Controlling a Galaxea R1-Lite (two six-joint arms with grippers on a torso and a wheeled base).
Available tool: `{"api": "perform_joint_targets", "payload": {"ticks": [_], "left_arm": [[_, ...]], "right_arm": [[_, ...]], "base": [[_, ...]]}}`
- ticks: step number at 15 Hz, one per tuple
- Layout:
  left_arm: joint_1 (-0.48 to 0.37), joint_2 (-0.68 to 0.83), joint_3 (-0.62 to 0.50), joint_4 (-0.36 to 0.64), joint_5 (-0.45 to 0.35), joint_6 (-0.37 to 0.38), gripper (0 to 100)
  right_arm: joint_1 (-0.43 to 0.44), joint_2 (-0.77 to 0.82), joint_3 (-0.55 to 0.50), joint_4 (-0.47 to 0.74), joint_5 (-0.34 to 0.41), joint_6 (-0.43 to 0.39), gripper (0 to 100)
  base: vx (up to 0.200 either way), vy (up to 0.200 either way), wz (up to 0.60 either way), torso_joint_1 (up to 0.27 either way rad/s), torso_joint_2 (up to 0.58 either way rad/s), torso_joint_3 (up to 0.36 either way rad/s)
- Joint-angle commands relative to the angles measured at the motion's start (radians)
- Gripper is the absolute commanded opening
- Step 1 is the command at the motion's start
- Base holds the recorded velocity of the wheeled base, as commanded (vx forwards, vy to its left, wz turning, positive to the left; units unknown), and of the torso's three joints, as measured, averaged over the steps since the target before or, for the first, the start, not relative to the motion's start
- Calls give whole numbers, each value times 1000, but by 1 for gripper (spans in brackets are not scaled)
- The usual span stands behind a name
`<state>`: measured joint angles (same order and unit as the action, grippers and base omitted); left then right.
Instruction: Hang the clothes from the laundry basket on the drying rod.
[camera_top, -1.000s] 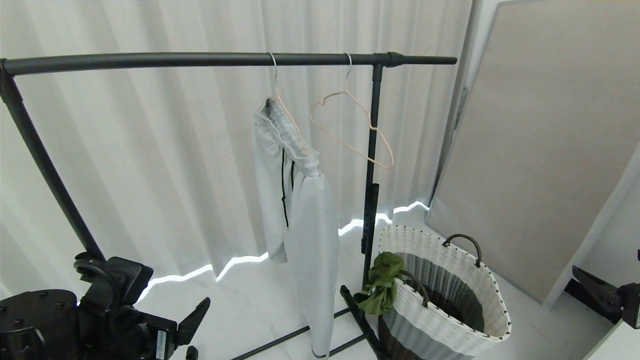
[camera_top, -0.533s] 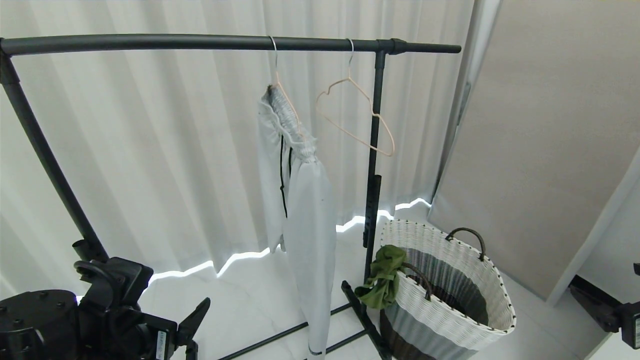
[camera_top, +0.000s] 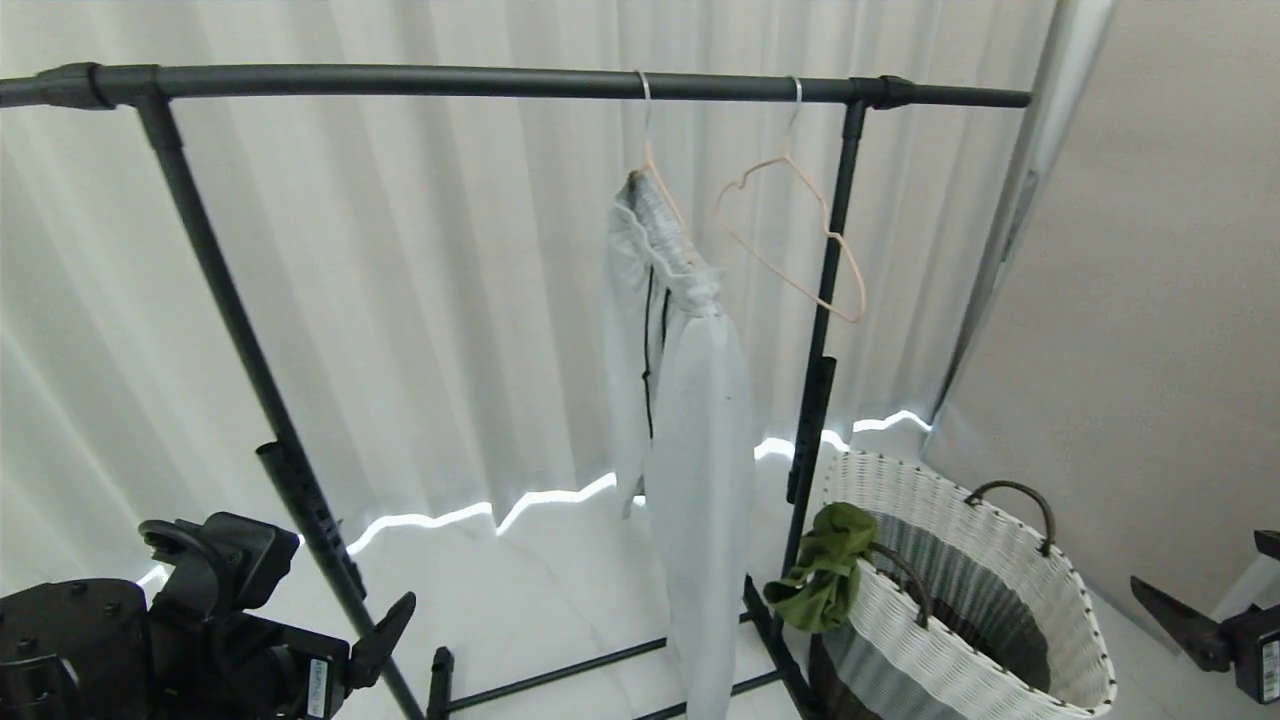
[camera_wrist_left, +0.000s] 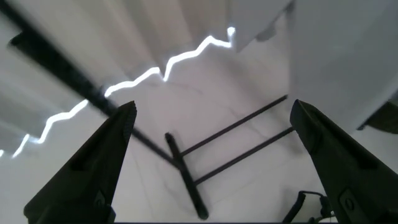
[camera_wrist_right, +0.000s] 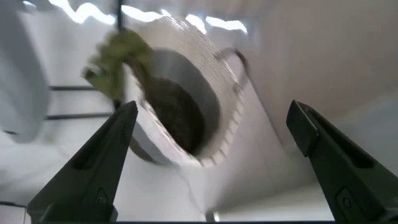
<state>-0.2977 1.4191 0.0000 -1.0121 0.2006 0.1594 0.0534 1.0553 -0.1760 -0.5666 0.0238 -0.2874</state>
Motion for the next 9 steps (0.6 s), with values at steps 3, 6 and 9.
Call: {"api": "perform_joint_targets", "payload": {"ticks": [3, 6, 9], "left_arm": [[0, -2, 0, 0, 0, 0, 100], [0, -6, 0, 0, 0, 0, 100], [0, -9, 0, 0, 2, 0, 100]], "right_arm": [[2, 3, 0, 1, -1, -1, 100], [16, -3, 7, 1, 1, -2, 100], [37, -8, 15, 1, 1, -2, 100]], "base": [[0, 0, 600, 2, 4, 2], [0, 0, 600, 4, -2, 1], [0, 0, 0, 0, 0, 0]]}}
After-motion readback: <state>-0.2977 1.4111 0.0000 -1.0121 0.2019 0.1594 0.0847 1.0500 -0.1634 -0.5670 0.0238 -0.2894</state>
